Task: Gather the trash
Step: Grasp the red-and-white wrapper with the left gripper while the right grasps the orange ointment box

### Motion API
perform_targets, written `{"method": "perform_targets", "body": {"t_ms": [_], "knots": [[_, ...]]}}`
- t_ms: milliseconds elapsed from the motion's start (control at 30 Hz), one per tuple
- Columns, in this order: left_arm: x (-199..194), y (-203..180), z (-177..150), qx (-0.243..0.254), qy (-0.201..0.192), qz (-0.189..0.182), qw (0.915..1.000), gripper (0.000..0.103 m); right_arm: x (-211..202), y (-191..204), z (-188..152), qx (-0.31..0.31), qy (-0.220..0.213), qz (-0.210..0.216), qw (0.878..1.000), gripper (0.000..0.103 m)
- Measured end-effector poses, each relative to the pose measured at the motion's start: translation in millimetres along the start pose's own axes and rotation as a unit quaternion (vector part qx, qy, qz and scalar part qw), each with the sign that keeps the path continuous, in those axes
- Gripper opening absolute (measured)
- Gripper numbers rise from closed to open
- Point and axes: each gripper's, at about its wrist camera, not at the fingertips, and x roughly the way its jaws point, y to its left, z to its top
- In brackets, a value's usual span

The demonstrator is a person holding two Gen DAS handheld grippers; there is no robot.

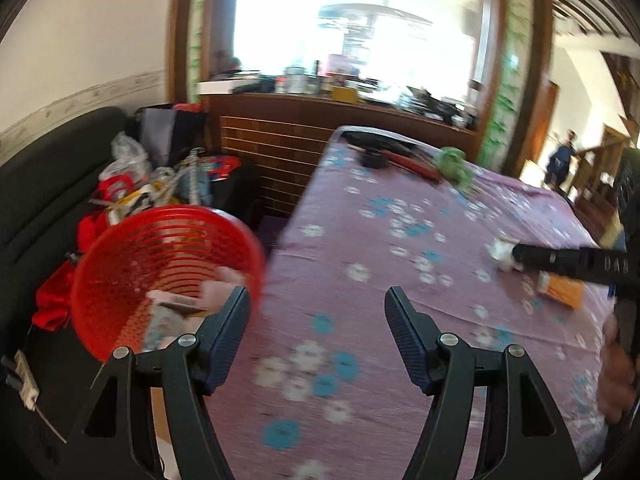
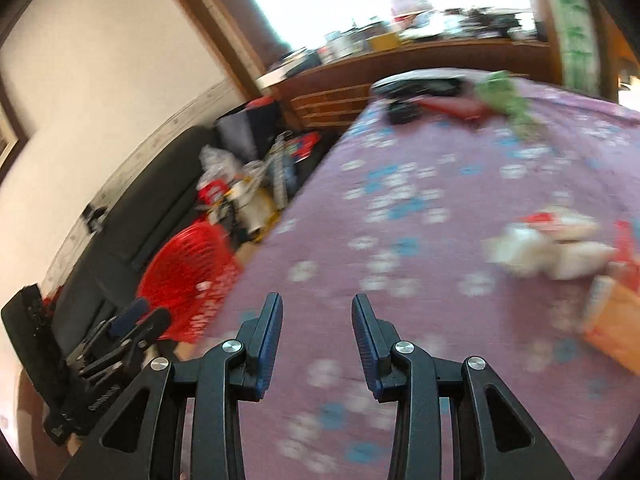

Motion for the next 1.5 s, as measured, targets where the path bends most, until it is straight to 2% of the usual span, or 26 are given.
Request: {"method": "perform_targets", "body": {"t_ms": [133,267,367,433,533,600,667,700,767,833,900,967,1067,1133,1200,1233,1267,1300,1433,1500], "knots": [[4,-41,-2,0.033,0.016,-0.035,0.9987,0.07,-45,-76,6,0.048,-0.035,-0.08,0.995,0.042],[5,-82,-6,0.066,0.03,-0.057,0.9957,0.071,-68,-151,8,0.091,-0.035,-0.142,0.985,0.042],[6,-105,-9,0.082,0.039,-0.073,0.9931,0.071,-71,-195,3,0.128,-0.024,-0.144,0.981,0.043],[7,-120,-12,0.094,0.043,-0.08,0.9915,0.071,-69,-211,-3,0.147,-0.014,-0.123,0.981,0.044],[8,-134,-14,0.106,0.048,-0.086,0.9894,0.071,-66,-208,-16,0.155,0.013,-0.08,0.984,0.044],[9,-139,-14,0.108,0.051,-0.089,0.9889,0.071,-67,-188,-24,0.132,0.03,-0.036,0.99,0.045],[11,-142,-13,0.107,0.057,-0.095,0.9881,0.071,-67,-169,-33,0.107,0.046,-0.014,0.993,0.045],[12,-143,-13,0.107,0.059,-0.097,0.9878,0.071,-68,-160,-36,0.091,0.05,-0.009,0.995,0.048],[14,-145,-11,0.105,0.063,-0.1,0.9874,0.071,-69,-147,-37,0.063,0.049,-0.027,0.996,0.056],[14,-145,-9,0.102,0.065,-0.104,0.9872,0.071,-70,-140,-33,0.029,0.031,-0.081,0.996,0.062],[13,-144,-6,0.103,0.065,-0.106,0.9868,0.075,-68,-134,-29,-0.01,0.02,-0.116,0.993,0.074],[11,-144,-4,0.108,0.064,-0.108,0.9862,0.08,-55,-134,-26,-0.042,0.033,-0.114,0.992,0.085],[11,-145,0,0.117,0.067,-0.117,0.984,0.081,-41,-134,-25,-0.079,0.05,-0.136,0.986,0.085],[14,-146,3,0.12,0.077,-0.126,0.9817,0.081,-30,-135,-26,-0.09,0.069,-0.126,0.986,0.085],[18,-147,8,0.12,0.086,-0.137,0.9795,0.081,-21,-127,-29,-0.113,0.074,-0.137,0.981,0.084],[21,-148,11,0.119,0.091,-0.14,0.9788,0.081,-20,-124,-31,-0.121,0.074,-0.143,0.98,0.08],[23,-149,13,0.118,0.094,-0.141,0.9784,0.081,-17,-121,-32,-0.128,0.075,-0.153,0.977,0.064],[26,-150,16,0.118,0.098,-0.144,0.9776,0.081,-14,-120,-33,-0.129,0.078,-0.161,0.975,0.056],[37,-161,25,0.122,0.11,-0.148,0.9752,0.082,-16,-125,-32,-0.111,0.069,-0.163,0.978,0.051],[43,-168,30,0.121,0.115,-0.153,0.974,0.083,-25,-130,-31,-0.093,0.054,-0.137,0.985,0.05]]}}
